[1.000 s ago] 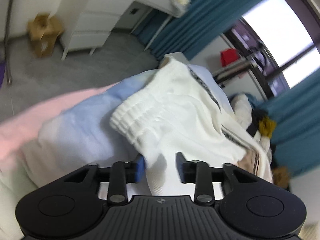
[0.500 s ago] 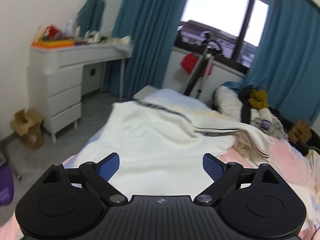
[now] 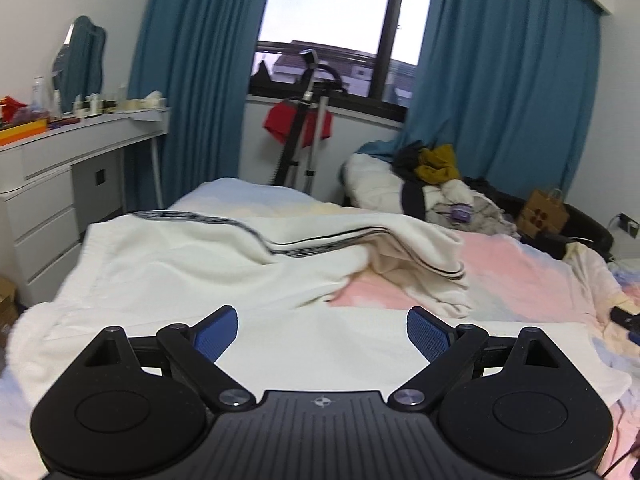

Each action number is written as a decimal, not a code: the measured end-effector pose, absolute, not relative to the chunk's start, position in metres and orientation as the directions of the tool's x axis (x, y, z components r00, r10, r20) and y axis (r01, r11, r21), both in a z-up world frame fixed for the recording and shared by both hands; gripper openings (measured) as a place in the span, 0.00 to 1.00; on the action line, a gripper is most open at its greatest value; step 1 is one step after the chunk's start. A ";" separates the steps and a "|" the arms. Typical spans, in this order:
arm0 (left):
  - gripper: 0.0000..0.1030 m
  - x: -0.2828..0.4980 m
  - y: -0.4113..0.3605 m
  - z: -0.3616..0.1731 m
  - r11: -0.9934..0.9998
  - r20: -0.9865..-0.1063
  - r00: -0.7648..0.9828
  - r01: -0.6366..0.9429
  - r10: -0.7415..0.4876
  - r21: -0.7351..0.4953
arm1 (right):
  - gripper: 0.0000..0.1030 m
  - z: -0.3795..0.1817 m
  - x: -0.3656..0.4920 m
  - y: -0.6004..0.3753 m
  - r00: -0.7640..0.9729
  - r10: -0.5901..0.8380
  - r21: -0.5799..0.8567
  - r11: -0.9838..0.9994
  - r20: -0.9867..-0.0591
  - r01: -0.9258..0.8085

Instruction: Fold clothes

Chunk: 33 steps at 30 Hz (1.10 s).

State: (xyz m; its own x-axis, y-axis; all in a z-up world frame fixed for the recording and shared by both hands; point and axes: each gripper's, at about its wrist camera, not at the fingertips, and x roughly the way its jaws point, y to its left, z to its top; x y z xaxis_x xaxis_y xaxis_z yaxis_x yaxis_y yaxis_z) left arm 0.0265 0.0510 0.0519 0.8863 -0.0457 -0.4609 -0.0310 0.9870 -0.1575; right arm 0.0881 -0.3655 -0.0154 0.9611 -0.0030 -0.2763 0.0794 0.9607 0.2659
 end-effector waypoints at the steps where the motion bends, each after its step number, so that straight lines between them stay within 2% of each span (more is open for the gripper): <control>1: 0.91 0.031 0.046 0.049 0.987 -0.460 0.886 -0.019 -0.056 -0.157 | 0.74 -0.016 0.089 -0.359 0.961 0.019 0.258 0.964 -0.276 0.055; 8: 0.91 0.070 0.018 0.031 0.992 -0.463 0.881 0.047 -0.096 -0.115 | 0.73 -0.021 0.094 -0.341 0.953 0.078 0.248 0.969 -0.292 -0.004; 14: 0.91 0.107 0.013 0.007 0.986 -0.460 0.877 0.083 -0.140 -0.143 | 0.73 -0.024 0.093 -0.338 0.949 0.098 0.256 0.967 -0.301 -0.019; 18: 0.91 0.123 0.025 -0.012 0.984 -0.471 0.873 0.056 -0.129 -0.166 | 0.73 -0.027 0.108 -0.329 0.932 0.148 0.259 0.964 -0.329 -0.061; 22: 0.91 0.132 0.046 -0.024 0.973 -0.484 0.865 0.017 -0.129 -0.230 | 0.73 -0.031 0.149 -0.306 0.897 0.201 0.225 0.967 -0.393 -0.118; 26: 0.91 0.149 0.057 -0.033 0.974 -0.496 0.859 0.014 -0.128 -0.227 | 0.73 -0.043 0.212 -0.273 0.863 0.229 0.187 0.969 -0.451 -0.160; 29: 0.91 0.162 0.067 -0.046 0.976 -0.508 0.855 -0.005 -0.109 -0.219 | 0.72 -0.061 0.259 -0.245 0.855 0.196 0.093 0.981 -0.480 -0.173; 33: 0.91 0.178 0.080 -0.065 0.976 -0.554 0.830 -0.066 -0.062 -0.208 | 0.72 -0.096 0.319 -0.236 0.824 0.109 0.082 0.994 -0.557 -0.076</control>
